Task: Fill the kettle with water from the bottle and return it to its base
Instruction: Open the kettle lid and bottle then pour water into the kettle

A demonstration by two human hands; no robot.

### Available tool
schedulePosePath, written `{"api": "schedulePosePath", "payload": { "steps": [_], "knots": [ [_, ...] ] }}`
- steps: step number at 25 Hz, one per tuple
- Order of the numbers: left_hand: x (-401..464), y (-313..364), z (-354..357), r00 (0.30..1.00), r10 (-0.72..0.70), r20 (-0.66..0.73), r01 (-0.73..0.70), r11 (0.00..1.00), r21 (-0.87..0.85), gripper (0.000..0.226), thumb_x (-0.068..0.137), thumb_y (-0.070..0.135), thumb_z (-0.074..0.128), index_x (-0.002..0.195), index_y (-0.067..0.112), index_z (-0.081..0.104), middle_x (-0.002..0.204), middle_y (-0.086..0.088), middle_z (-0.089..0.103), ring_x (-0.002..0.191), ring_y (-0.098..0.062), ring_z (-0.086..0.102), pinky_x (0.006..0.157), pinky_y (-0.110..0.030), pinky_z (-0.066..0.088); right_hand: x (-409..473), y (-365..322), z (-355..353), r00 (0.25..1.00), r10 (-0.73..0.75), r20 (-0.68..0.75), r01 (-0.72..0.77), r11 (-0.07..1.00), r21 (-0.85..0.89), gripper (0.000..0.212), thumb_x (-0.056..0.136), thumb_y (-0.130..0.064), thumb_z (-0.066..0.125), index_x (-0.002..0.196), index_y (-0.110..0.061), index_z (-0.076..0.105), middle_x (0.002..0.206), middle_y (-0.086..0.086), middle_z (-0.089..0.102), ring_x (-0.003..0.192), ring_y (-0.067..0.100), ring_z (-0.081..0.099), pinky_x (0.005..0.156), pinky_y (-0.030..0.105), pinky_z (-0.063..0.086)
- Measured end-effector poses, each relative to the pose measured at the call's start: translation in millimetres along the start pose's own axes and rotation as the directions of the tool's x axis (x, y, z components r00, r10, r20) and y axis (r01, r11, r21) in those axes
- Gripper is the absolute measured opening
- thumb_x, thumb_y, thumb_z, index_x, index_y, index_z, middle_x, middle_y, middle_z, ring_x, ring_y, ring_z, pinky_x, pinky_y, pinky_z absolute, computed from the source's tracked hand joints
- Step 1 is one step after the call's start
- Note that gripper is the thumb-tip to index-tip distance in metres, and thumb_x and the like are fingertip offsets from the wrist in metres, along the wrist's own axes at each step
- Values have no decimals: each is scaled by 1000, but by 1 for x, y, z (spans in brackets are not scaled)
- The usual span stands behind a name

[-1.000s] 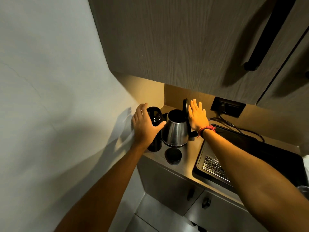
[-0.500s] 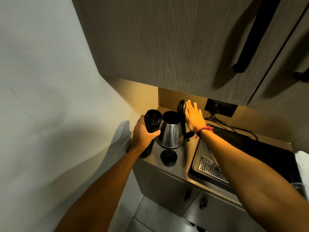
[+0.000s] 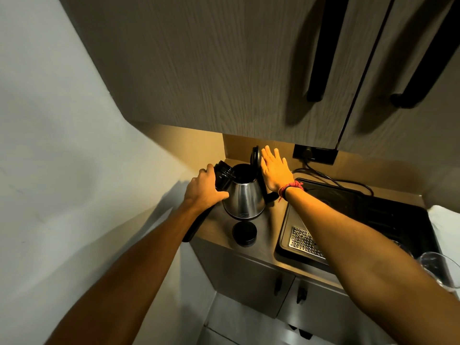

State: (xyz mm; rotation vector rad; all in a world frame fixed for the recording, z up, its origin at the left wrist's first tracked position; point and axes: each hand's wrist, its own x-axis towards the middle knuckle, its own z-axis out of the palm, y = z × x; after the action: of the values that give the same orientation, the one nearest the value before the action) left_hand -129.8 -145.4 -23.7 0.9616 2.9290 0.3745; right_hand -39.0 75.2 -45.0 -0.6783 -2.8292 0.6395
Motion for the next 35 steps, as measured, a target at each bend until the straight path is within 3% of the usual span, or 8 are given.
{"api": "schedulePosePath", "payload": {
  "steps": [13,35],
  "knots": [
    [11,10,-11,996,13,84,-31,976,218,87,67,50,83,133,11,40,124,-16,58,109,-36,61,82,-41,54,-1,-1,-3,1000,-1,1,1,1000,-32,55,104,-32,19,155,-11,15,166,8,8,152,34,5,121,54,13],
    [19,19,-20,996,51,77,-74,938,339,86,66,52,81,130,11,41,119,-15,60,101,-35,65,77,-41,55,0,-1,-5,1000,10,-14,-10,1000,-13,56,104,-37,19,153,-11,20,165,10,12,152,35,8,121,55,17]
  ]
}}
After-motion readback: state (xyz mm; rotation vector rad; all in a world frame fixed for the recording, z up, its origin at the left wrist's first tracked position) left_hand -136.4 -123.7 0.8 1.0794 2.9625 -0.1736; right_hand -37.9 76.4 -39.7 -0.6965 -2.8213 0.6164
